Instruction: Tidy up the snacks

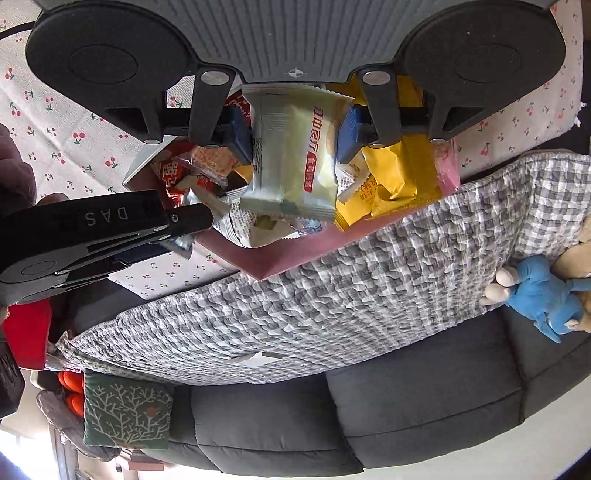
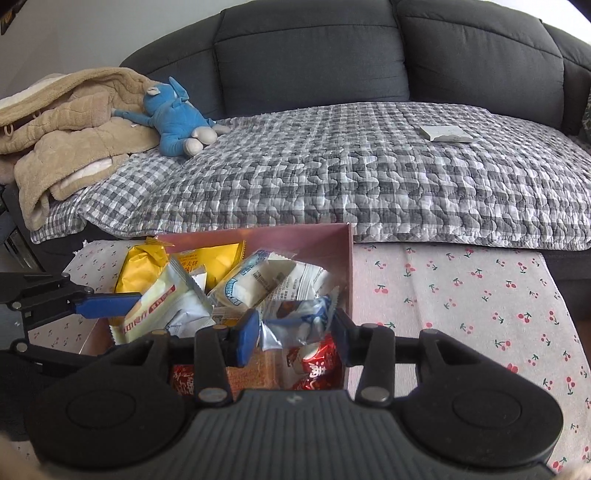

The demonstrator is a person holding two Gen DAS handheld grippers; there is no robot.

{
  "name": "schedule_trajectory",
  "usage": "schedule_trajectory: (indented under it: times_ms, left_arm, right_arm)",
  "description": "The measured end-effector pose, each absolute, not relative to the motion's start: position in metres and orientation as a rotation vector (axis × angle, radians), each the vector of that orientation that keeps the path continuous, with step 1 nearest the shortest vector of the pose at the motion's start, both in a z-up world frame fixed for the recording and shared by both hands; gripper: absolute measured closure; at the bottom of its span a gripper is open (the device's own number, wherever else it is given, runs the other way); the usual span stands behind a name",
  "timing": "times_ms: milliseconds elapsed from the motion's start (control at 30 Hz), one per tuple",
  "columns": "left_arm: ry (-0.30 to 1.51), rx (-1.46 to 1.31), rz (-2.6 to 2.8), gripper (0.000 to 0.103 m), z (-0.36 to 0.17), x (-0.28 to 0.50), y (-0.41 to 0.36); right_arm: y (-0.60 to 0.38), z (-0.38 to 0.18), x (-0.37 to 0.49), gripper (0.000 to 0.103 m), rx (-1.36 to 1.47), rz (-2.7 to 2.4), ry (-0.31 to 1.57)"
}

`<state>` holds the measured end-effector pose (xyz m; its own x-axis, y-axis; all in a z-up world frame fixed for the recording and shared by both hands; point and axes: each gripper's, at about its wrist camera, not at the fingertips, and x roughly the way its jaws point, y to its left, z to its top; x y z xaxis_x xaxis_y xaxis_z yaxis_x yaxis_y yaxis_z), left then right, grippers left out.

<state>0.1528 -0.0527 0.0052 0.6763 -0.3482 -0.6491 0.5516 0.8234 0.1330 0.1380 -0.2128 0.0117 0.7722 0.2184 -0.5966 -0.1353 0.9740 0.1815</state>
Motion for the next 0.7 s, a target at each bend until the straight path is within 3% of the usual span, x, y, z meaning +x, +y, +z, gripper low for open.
schedule_trajectory:
  times_ms: [67,100,133,700]
  left_arm:
    - [0.646,0.335,-0.495,0.042,0.004,0.154,-0.052]
    - [0.637,0.333,-0.491,0.03,0.004,0.153,-0.051]
    - [0.628,0.329,-0.495,0.025,0.005,0.151,-0.049]
    - [0.648,0.212,-0.426,0.005,0.02,0.085,-0.019]
  right_arm:
    - [-0.215,0.014,0.136,0.036,0.148,0.181,0.649]
    - [-0.216,0.015,0.136,0.035,0.149,0.18,0.645]
    - [-0.216,0.016,0.134,0.036,0.15,0.18,0.645]
    - [-0.225,0.023,0.074,0.013,0.119,0.085,0.71]
